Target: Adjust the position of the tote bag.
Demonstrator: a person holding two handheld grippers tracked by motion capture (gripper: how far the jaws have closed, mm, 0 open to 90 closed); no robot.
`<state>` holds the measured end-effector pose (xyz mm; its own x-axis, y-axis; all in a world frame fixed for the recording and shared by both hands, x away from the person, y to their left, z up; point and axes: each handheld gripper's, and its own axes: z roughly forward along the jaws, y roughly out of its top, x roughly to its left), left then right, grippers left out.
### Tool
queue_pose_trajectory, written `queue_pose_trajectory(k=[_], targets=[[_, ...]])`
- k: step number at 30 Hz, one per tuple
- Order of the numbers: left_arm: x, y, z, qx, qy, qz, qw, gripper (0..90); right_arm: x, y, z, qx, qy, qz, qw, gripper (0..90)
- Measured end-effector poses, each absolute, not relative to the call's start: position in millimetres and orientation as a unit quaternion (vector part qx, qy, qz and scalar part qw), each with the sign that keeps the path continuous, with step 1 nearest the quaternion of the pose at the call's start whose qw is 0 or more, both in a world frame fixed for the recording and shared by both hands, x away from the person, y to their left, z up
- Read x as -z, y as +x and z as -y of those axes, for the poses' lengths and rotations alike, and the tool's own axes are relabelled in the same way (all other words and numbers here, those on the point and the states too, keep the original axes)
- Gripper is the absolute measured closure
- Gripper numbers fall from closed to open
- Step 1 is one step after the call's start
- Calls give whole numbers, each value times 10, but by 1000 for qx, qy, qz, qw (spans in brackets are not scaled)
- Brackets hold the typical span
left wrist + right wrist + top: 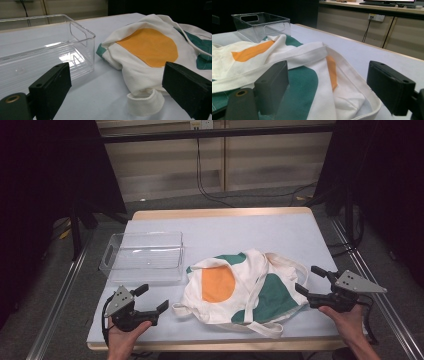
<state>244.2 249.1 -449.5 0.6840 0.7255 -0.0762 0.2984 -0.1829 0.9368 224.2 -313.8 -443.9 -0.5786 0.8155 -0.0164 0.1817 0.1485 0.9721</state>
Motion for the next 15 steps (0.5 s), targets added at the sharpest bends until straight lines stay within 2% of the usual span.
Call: queue_pose_trajectory(k=[8,15], targets=[[4501,2435,-2458,-189,761,-337,522,114,4395,2234,3274,-529,379,-703,286,177],[4490,2426,-2445,-179,765,-336,520,153,4340,2135,3383,-526,385,-705,280,228]])
